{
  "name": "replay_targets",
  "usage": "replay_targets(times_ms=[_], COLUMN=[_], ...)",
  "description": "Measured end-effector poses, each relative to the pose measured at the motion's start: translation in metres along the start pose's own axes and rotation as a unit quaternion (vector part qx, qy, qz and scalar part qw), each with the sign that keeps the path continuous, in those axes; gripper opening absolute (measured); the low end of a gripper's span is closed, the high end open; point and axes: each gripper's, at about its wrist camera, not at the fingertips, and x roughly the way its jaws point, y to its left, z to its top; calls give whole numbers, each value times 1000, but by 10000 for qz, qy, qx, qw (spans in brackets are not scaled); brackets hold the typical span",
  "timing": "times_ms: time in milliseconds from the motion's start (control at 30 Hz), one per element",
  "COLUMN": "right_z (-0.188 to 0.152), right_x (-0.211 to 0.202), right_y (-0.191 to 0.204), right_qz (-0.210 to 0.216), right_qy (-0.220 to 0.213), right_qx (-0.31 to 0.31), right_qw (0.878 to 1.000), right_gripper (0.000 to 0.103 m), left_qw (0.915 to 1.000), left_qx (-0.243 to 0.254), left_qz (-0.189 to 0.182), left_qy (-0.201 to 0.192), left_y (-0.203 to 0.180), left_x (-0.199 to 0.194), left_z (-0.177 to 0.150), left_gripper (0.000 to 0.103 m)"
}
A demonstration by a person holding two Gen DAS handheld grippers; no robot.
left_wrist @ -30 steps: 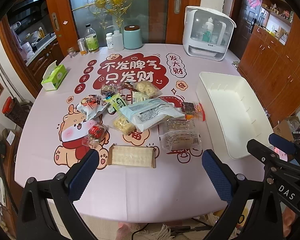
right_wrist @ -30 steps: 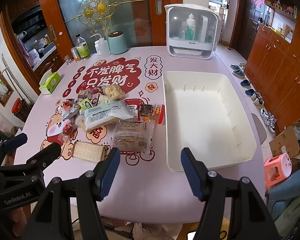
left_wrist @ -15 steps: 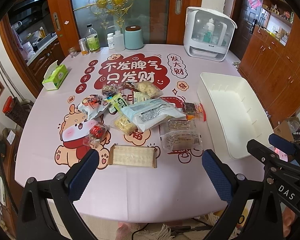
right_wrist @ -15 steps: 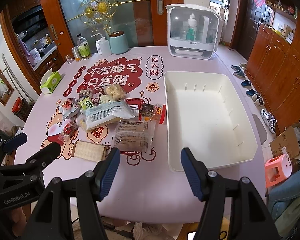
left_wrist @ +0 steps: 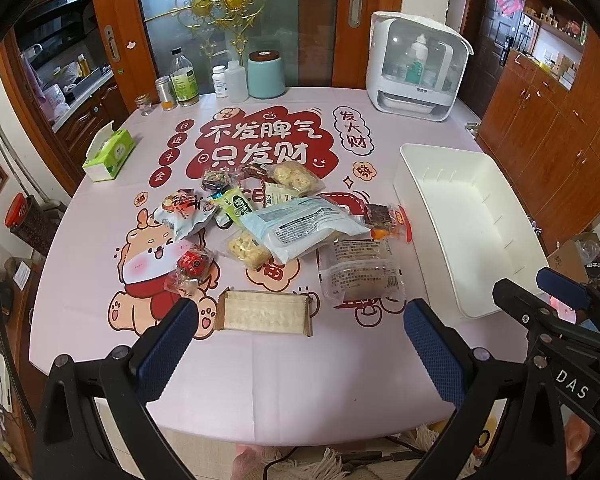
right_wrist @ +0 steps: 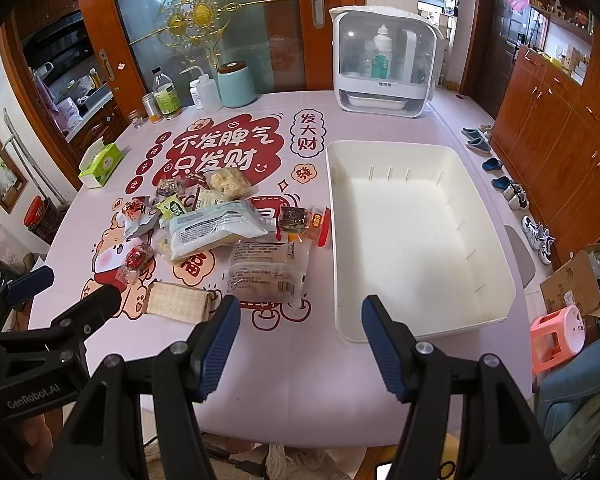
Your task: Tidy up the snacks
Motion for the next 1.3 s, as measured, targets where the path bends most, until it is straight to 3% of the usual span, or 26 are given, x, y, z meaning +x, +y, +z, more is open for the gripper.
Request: replay_targets(times_ms=[467, 767, 1300], right_z=[2, 3, 33], right_x=[2, 6, 27], right_y=[0, 12, 90], right_qz=[6, 72, 212], right_qy=[-8, -1, 186], right_qx=[2, 95, 105], right_qw=[10000, 9999, 9995], right_gripper=[64, 64, 64], left_qw=[10000, 9999, 9998], left_qx=[11, 90, 17], left_qz=[12, 62, 166], left_qy=[-35, -84, 56], left_y=[3, 26, 121], left_x=[-5, -10, 14], left_z=[1, 20, 48], left_gripper=[102, 102, 102])
